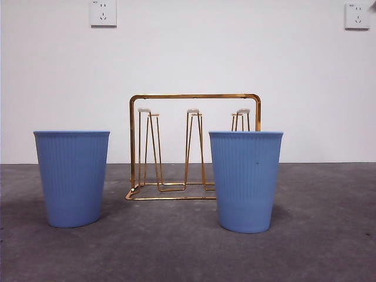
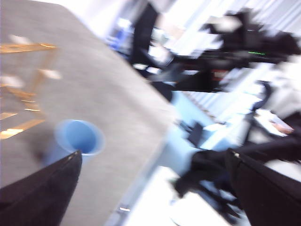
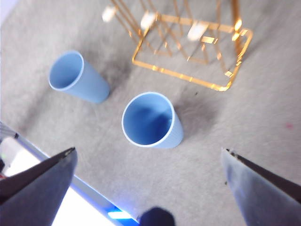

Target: Pick up cup 1,put cup 1 in the cup rack,pick up cup 2,put cup 2 in the cup rack

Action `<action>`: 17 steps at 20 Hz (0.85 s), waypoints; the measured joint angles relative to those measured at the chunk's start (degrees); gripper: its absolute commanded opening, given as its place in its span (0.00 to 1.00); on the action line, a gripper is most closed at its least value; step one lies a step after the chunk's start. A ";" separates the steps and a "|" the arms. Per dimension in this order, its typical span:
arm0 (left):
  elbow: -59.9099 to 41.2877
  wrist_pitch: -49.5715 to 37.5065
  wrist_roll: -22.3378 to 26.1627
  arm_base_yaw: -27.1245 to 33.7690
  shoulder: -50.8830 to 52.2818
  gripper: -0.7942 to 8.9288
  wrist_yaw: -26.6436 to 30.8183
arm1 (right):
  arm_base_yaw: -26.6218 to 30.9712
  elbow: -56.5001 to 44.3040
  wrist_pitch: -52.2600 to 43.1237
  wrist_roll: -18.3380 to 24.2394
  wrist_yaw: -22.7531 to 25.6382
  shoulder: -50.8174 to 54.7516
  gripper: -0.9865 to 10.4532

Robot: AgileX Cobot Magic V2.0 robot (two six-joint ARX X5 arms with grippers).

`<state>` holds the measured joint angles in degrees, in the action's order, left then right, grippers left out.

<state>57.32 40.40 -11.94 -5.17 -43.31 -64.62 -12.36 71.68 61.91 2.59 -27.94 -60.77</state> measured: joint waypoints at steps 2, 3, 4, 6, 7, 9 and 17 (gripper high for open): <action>0.00 -0.96 -1.73 -1.88 -0.59 0.83 -2.23 | -3.06 0.00 -1.53 -0.81 2.69 -4.61 0.61; 0.00 -1.16 -2.08 -2.56 -0.72 0.83 -2.56 | -4.17 0.00 -1.97 -1.22 3.85 -6.38 0.61; 0.00 -1.18 -2.29 -3.32 -0.81 0.82 -2.69 | -5.33 0.00 -2.43 -1.55 4.96 -8.22 0.61; 0.00 -1.49 -2.78 -4.83 -0.90 0.83 -2.71 | -7.52 0.00 -3.69 -2.01 7.13 -11.72 0.61; 0.00 -1.88 -3.23 -5.64 -0.94 0.82 -2.75 | -8.66 0.00 -4.46 -2.34 8.48 -13.60 0.61; -0.02 -2.86 -4.04 -6.95 -0.98 0.82 -2.86 | -10.67 0.00 -5.79 -2.95 10.97 -16.92 0.61; 0.00 -6.84 -8.26 -10.62 -0.98 0.82 -2.73 | -15.37 0.00 -9.49 -4.81 18.71 -28.48 0.57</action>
<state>57.32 33.56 -20.21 -15.79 -44.29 -67.35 -27.73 71.68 52.42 -2.22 -9.23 -89.25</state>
